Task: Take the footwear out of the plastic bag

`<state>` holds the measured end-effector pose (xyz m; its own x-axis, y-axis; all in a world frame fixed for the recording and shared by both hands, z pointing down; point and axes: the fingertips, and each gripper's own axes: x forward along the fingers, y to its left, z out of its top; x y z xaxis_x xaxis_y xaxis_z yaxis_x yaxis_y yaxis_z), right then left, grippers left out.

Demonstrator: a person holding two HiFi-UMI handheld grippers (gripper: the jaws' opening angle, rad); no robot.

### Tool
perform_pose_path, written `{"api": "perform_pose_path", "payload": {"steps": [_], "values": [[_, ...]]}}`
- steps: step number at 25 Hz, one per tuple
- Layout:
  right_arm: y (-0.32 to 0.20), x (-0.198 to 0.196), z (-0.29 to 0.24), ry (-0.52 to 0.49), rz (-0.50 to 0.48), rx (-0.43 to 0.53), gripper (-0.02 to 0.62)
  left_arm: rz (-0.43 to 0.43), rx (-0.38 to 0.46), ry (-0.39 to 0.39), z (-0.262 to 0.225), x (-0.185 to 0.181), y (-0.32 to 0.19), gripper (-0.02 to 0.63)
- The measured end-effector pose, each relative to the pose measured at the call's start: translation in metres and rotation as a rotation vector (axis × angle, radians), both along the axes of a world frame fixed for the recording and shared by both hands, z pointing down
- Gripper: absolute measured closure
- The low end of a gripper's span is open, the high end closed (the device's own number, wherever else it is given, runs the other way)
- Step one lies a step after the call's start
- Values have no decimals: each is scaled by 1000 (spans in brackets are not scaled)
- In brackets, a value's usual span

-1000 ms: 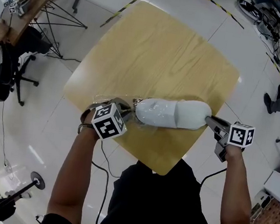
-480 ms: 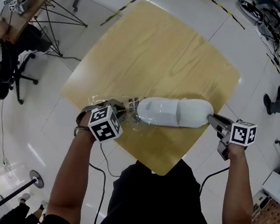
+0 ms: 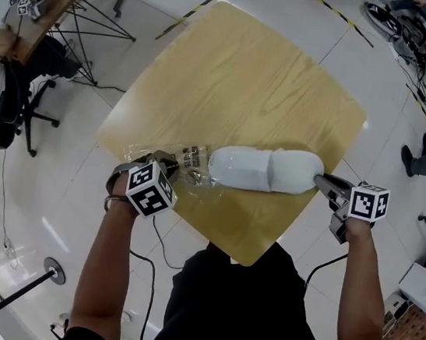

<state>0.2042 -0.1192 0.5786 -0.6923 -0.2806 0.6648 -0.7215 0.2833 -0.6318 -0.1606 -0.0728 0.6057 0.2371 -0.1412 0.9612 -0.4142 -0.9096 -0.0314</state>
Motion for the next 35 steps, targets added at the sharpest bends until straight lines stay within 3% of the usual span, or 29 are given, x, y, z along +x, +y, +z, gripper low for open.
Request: {"api": "perform_pose_path", "payload": {"steps": [35], "values": [[0,-25,-2,11,-68,9,509,-144,20,-69,-7,-63,43,592]]}}
